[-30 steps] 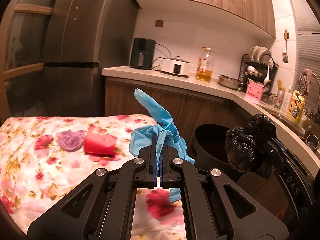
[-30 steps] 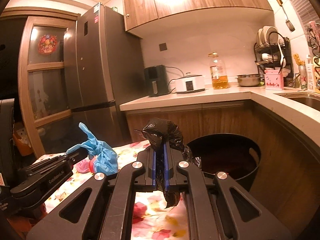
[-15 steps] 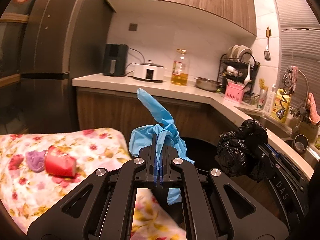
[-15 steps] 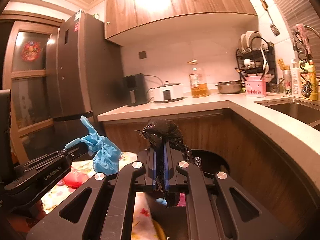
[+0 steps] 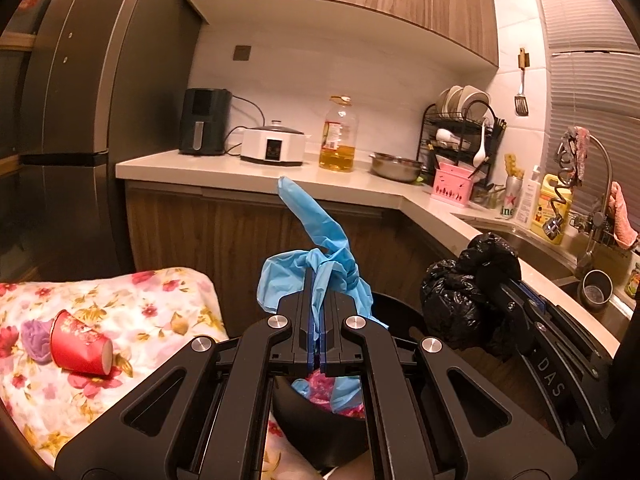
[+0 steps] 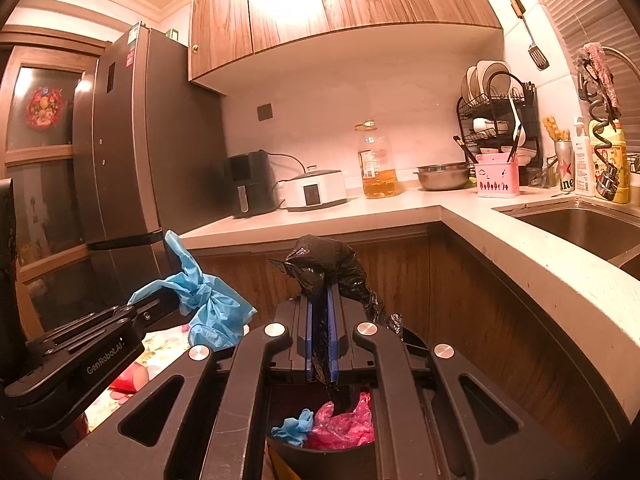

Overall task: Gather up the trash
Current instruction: 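Carry the blue glove and black bag in both tools over the black bin, then open both tools to drop the blue glove and black bag into the bin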

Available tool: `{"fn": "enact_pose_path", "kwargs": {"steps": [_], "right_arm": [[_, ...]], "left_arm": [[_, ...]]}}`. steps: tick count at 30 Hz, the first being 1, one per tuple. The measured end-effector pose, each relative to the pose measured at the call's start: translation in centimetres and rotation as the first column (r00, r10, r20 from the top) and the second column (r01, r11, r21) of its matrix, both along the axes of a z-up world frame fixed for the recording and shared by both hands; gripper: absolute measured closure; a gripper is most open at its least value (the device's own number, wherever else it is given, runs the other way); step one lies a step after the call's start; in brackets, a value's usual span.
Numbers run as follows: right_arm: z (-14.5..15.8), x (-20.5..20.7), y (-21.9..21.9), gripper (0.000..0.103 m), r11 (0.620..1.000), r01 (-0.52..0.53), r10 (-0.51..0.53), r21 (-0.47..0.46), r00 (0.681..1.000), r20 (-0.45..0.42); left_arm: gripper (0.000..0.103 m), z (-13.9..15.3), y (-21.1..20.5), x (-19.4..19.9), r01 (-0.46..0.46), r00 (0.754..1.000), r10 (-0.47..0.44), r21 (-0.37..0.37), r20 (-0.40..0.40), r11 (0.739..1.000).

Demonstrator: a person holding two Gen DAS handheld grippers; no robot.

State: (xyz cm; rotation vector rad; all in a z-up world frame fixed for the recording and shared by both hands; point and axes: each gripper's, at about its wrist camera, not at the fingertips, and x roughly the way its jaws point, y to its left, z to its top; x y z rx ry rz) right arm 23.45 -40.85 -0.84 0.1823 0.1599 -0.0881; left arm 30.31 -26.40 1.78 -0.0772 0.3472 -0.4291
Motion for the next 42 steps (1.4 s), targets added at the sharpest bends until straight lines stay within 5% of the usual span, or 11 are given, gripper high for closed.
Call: {"fn": "enact_pose_path", "kwargs": {"steps": [31,42], "right_arm": [[-1.9,3.3,-2.4,0.096,0.997,0.005,0.001,0.08,0.997,-0.081],[-2.1,3.5,-2.9,0.077,0.996,0.024,-0.017,0.084,0.996,-0.082]], "left_arm": [[0.103,-1.9,-3.2,3.5,0.08,0.996,-0.081,-0.012,-0.034,0.997],[0.101,-2.7,-3.9,4.0,0.087,0.995,-0.087,0.01,-0.052,0.996]]}}
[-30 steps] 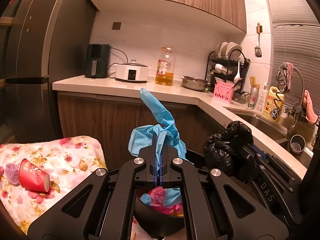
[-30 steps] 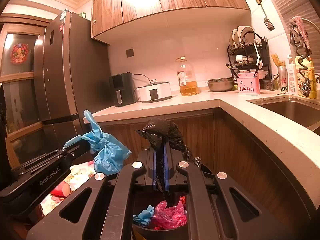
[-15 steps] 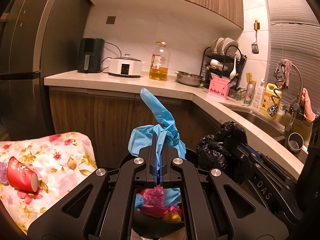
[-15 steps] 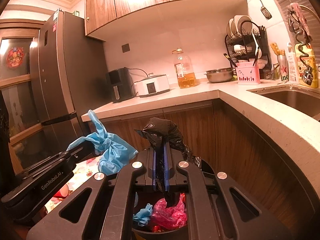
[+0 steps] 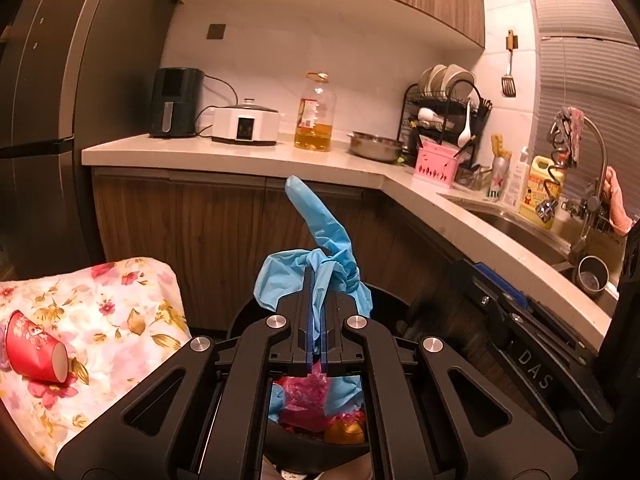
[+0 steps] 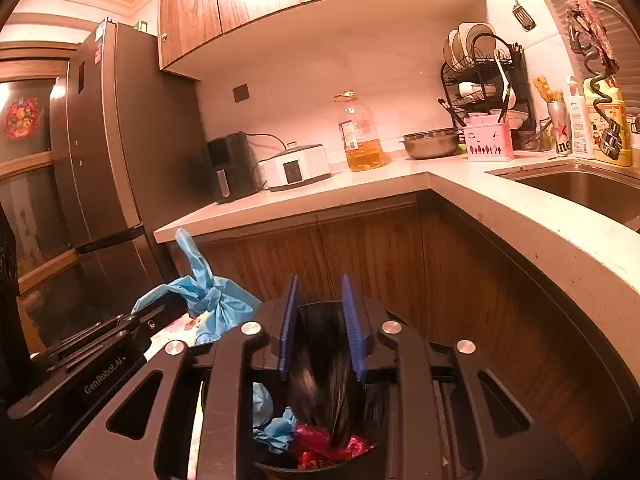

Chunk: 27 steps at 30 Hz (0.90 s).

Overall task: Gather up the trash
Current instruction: 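Open both tools to drop the blue glove and black bag into the bin, then move both open tools back over the red cup and purple bag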

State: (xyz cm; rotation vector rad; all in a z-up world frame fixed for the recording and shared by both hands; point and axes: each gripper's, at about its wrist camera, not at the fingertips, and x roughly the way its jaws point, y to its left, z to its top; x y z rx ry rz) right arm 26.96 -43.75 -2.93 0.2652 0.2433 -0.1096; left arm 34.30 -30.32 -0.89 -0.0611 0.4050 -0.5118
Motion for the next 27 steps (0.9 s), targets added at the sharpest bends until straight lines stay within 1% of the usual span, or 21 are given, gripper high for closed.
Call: {"fn": "enact_pose_path", "kwargs": {"steps": [1,2,4,5,7,10,11,12,13,14,16,18,22,24,27], "right_arm": [[0.0,0.0,0.0,0.077,1.0,0.001,-0.001,0.0,1.0,-0.003],[-0.1,0.0,0.0,0.077,1.0,0.002,-0.002,0.0,1.0,-0.004],[-0.2,-0.1,-0.1,0.075,1.0,0.007,-0.007,0.0,1.0,-0.006],[-0.2,-0.1,-0.2,0.072,1.0,0.01,-0.01,0.002,1.0,-0.007],[-0.3,-0.2,-0.3,0.068,1.0,0.016,-0.016,0.006,1.0,-0.006],[-0.4,-0.5,-0.3,0.067,1.0,0.023,-0.023,0.006,1.0,-0.007],[-0.4,-0.5,-0.3,0.065,1.0,0.025,-0.025,0.005,1.0,-0.009],[-0.4,-0.6,-0.2,0.058,1.0,0.027,-0.027,0.003,1.0,-0.009],[-0.4,-0.8,-0.2,0.053,1.0,0.031,-0.031,0.0,1.0,-0.004],[-0.3,-1.0,-0.1,0.048,0.999,0.034,-0.034,-0.004,0.999,0.002],[-0.3,-1.4,0.1,0.045,0.999,0.038,-0.038,-0.013,0.999,0.007],[-0.3,-1.8,0.3,0.035,0.999,0.043,-0.043,-0.015,0.999,0.013],[-0.4,-2.6,1.0,0.028,0.999,0.044,-0.044,-0.017,0.999,0.02],[-0.5,-2.9,1.3,0.021,0.999,0.042,-0.042,-0.019,0.999,0.019],[-0.6,-3.4,2.1,0.018,0.999,0.038,-0.038,-0.026,0.999,0.016]], "left_arm": [[0.099,-0.1,0.1,0.1,-0.002,1.0,0.002,0.0,-0.003,1.0],[0.093,-0.2,0.1,0.1,-0.007,1.0,0.007,0.001,-0.009,1.0],[0.078,-0.5,0.3,0.2,-0.014,1.0,0.014,0.0,-0.017,1.0],[0.073,-0.6,0.4,0.3,-0.017,1.0,0.017,-0.001,-0.021,1.0],[0.053,-0.7,0.6,0.2,-0.028,0.999,0.028,-0.001,-0.021,1.0],[0.047,-0.9,1.0,0.0,-0.041,0.999,0.041,-0.008,-0.021,0.999],[0.045,-0.9,1.2,-0.1,-0.048,0.999,0.048,-0.008,-0.021,0.999],[0.04,-0.9,1.4,-0.2,-0.055,0.998,0.055,-0.009,-0.02,0.998],[0.035,-0.9,1.6,-0.3,-0.062,0.998,0.062,-0.01,-0.018,0.998],[0.033,-1.0,1.9,-0.5,-0.072,0.997,0.072,-0.015,-0.017,0.997],[0.026,-1.1,2.6,-0.8,-0.084,0.996,0.084,-0.02,-0.014,0.996],[0.022,-1.2,3.3,-1.3,-0.109,0.994,0.109,-0.015,-0.007,0.994],[0.016,-1.5,5.0,-2.3,-0.158,0.987,0.158,-0.004,-0.003,0.987],[0.014,-1.7,6.0,-3.0,-0.19,0.982,0.19,0.007,0.005,0.982],[0.013,-1.7,7.4,-3.9,-0.238,0.971,0.237,0.03,0.016,0.971]]}}
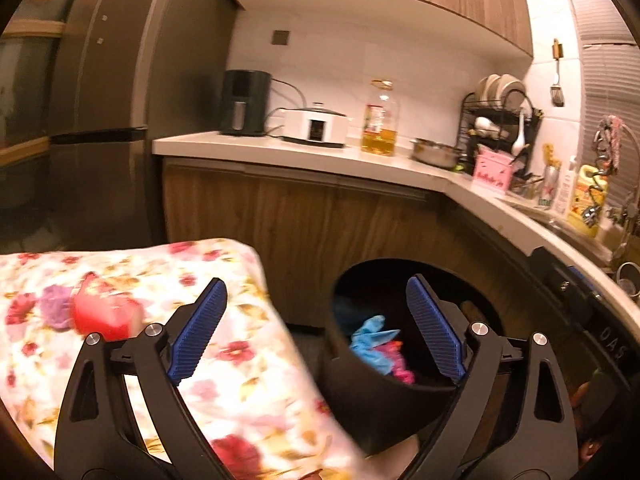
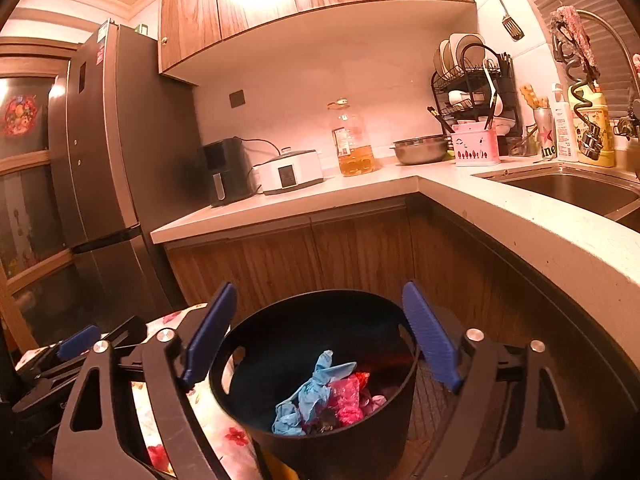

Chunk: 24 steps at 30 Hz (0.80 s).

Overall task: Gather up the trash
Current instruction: 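Move both open tools back over the red cup and purple bag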

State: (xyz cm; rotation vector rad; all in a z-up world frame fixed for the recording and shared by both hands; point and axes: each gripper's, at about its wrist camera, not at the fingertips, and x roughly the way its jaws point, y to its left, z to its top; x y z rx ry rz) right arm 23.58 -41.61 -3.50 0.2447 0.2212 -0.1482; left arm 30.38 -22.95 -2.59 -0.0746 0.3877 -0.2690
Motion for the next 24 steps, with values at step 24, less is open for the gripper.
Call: {"fn": "enact_pose_path", "kwargs": {"steps": [24], "right_arm": [[-1.0,-1.0,9.9,0.009,0.99,-0.138,0.137,-0.004,0.989,-0.059]], "left_arm": [[0.009,-0.6,13.1,-5.9,-0.242,0.97,0.242,0.021,0.003,0.97]]}}
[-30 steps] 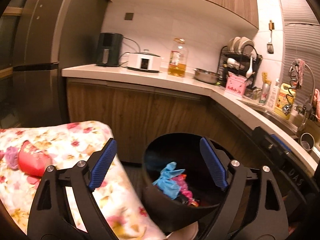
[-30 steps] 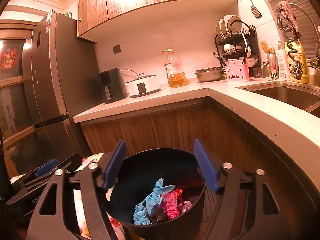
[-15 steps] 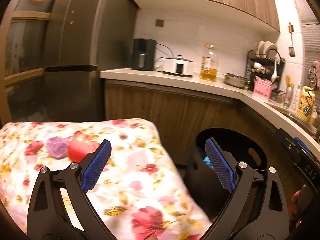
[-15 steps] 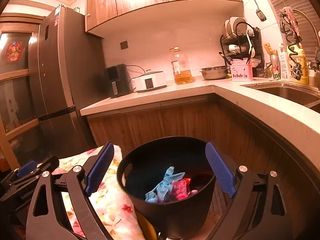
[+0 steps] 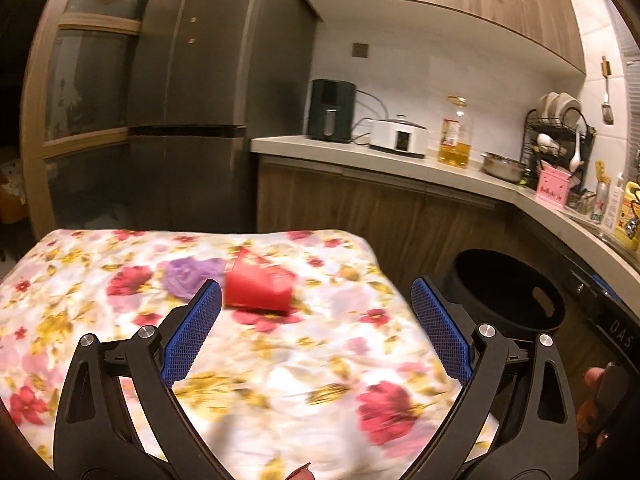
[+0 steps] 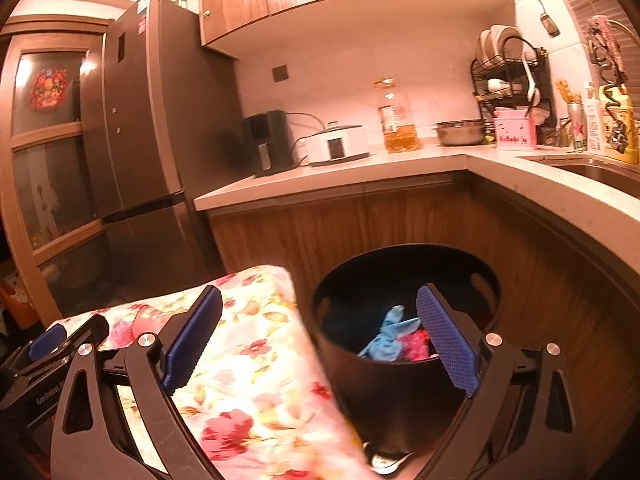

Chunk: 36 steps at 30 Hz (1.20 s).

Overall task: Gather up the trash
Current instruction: 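Move both open tools back over the red cup and purple bag, then grasp the red paper cup across its body with the right tool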

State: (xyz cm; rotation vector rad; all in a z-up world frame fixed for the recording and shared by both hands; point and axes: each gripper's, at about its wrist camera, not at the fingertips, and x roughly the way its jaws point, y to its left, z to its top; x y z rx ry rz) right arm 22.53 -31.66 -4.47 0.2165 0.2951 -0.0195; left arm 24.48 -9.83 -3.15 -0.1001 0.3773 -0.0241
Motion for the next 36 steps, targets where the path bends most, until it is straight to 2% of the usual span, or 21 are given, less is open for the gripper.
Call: {"fn": "enact_pose_path", "kwargs": {"steps": [11,22,30,36], "right_arm": [[-1.4,2.4,6.2,0.009,0.995,-0.098,0.098,-0.011,0.995,-0.037],[-2.8,7.3,13.1,0.006,0.984,-0.177,0.175,-0.013,0.979,-0.104],[-4.5,11.5,18.2,0.006,0.979,-0.2,0.191,-0.039,0.967,-0.169],[-6.0,14.0,20.9,0.006,0.977,-0.206,0.19,-0.06,0.959,-0.211]], "left_arm": [[0.009,-1.6,7.5,0.0,-0.135,0.991,0.135,-0.007,-0.021,0.991],[0.009,-2.6,12.8,2.1,-0.216,0.976,0.216,0.012,-0.008,0.976],[0.009,-3.5,17.1,3.5,-0.293,0.956,0.293,-0.058,0.002,0.954],[0.009,-4.9,18.4,4.0,-0.303,0.953,0.302,-0.092,-0.027,0.949]]}}
